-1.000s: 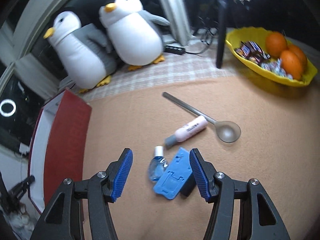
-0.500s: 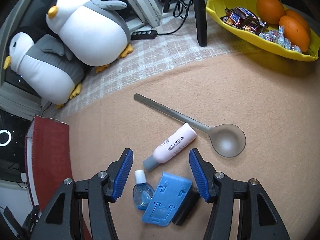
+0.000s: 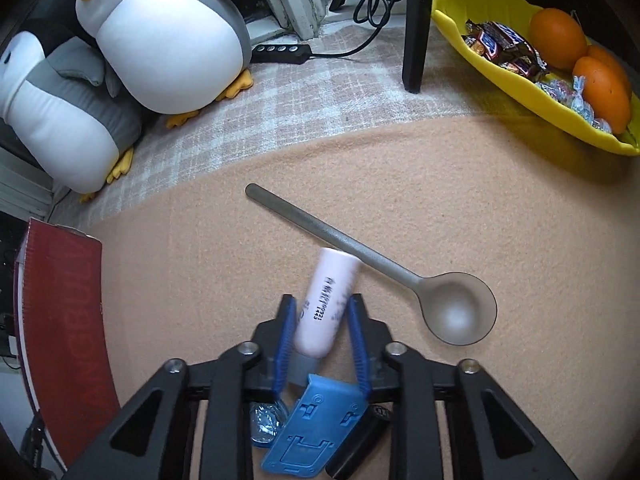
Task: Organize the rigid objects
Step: 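Grasp the pink tube with the right gripper and lift it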
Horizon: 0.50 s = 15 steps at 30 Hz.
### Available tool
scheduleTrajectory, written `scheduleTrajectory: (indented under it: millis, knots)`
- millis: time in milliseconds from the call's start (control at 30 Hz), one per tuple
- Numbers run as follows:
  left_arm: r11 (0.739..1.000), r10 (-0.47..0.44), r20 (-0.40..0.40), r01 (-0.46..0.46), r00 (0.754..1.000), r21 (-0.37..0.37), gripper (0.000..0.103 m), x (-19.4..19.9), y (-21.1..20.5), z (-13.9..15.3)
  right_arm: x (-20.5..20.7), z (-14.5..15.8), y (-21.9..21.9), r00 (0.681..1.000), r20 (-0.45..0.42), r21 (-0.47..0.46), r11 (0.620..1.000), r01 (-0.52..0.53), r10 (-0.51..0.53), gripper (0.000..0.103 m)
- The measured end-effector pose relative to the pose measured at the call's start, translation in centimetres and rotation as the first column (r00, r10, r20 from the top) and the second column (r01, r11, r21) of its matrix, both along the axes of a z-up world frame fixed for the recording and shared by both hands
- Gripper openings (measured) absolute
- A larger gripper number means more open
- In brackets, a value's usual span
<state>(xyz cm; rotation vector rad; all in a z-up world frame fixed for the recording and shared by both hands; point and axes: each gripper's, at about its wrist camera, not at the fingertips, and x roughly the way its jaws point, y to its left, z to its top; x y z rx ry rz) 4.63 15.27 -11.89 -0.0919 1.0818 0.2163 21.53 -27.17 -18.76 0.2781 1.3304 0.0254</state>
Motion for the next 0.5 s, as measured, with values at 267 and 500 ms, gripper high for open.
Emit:
scheduleTrajectory:
  millis: [267,500]
  knots:
    - [1.000,0.001,0.010,0.000,1.000,-0.027,0.008,-0.3,0.3,-0.1,-0.6,0.8,0.9,0.999,0.038,0.008,1.000,-0.014,0.014,0.018]
    - [0.999,-0.001,0.019,0.002,1.000,-0.047,0.008,-0.7,0.5,-0.3,-1.4,4.6,2.8,0.991,0.120,0.008,0.999,-0.054,0.052,0.018]
